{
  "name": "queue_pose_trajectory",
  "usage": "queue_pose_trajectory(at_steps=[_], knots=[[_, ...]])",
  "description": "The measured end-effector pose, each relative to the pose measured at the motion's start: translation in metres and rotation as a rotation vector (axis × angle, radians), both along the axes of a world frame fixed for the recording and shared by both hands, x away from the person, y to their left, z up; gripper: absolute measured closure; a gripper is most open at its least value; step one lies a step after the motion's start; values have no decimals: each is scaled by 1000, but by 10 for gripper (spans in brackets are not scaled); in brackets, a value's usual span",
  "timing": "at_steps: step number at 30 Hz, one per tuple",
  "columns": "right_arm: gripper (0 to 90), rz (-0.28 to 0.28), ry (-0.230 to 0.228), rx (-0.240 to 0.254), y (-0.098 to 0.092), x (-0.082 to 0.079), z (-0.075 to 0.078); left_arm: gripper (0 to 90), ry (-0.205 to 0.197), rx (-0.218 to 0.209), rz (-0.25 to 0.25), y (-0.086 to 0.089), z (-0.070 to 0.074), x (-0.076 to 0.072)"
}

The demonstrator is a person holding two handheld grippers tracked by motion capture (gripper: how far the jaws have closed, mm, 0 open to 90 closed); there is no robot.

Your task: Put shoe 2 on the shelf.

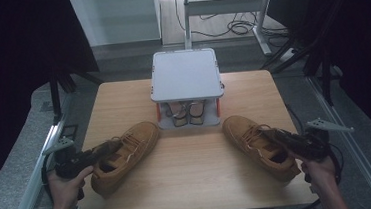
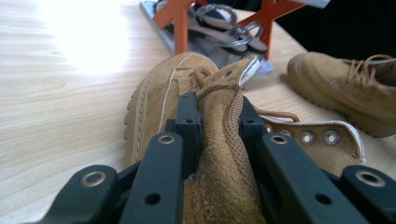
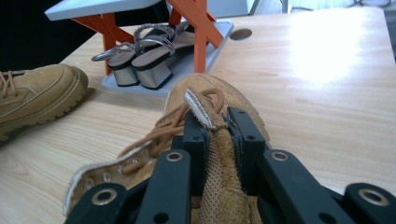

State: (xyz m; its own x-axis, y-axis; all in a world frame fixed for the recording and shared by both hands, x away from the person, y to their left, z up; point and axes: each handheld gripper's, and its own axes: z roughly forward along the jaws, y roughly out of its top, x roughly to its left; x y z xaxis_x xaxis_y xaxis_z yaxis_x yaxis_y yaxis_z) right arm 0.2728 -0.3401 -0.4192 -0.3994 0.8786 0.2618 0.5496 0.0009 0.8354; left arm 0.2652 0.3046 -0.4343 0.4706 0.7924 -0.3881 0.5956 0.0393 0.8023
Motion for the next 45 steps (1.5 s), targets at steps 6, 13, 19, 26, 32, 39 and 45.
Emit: queue_pose_trajectory(at_steps=[6,13,19,26,32,39,45], knots=[[784,-17,-43,29,-6,-9,10,765,-37,-37,-8,2,13,-4],[783,-29,-93,59,-11,-18,27,762,-71,-61,-5,8,28,-10],[783,-42,-138,104,-19,-27,42,761,-97,-63,15,15,41,-13],[783,-58,-181,120,-22,-31,58,761,-134,-84,41,23,57,-13],[783,-73,-206,147,-24,-26,68,759,-156,-103,55,25,65,-7],[783,-95,-233,174,-23,-19,74,758,-172,-135,64,27,73,-1],[783,-121,-258,183,-21,-15,83,757,-185,-147,68,27,81,5]])
